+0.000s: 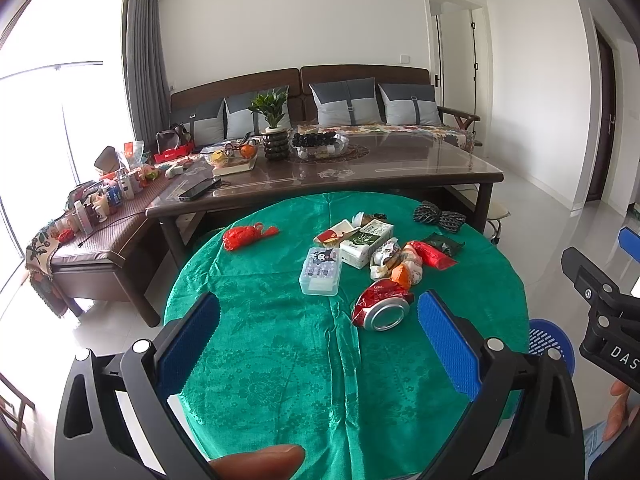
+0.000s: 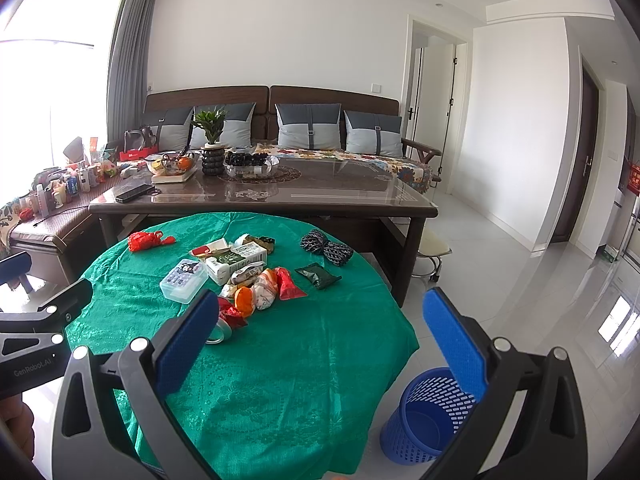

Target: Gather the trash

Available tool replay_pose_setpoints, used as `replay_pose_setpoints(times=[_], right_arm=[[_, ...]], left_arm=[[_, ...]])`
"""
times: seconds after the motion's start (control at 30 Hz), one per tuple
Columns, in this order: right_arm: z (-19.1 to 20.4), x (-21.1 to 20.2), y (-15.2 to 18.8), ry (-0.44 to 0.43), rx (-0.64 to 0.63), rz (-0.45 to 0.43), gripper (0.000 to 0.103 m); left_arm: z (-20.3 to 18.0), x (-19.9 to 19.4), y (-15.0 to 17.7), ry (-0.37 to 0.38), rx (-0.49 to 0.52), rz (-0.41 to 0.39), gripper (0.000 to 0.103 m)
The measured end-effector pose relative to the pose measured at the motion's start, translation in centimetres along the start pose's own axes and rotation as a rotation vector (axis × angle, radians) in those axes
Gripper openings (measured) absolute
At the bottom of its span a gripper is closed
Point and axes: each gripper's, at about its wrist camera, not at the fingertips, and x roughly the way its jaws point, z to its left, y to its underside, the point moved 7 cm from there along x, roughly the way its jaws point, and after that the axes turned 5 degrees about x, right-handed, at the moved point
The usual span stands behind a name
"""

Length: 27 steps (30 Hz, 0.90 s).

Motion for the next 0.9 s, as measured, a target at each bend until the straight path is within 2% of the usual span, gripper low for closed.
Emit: replay_pose_setpoints(times=[0.77, 0.9], right_arm=[[-0.2, 0.0, -0.1, 0.003, 0.005, -0.002, 0.098], [-0.5, 0.1, -0.3, 0.007, 0.010, -0.001, 0.098]], left_arm=[[-0.5, 0.2, 0.1, 0.028, 0.024, -0.017, 0.098], [-0.5, 0.8, 0.4, 0.073, 0.033, -0.016, 0.098]])
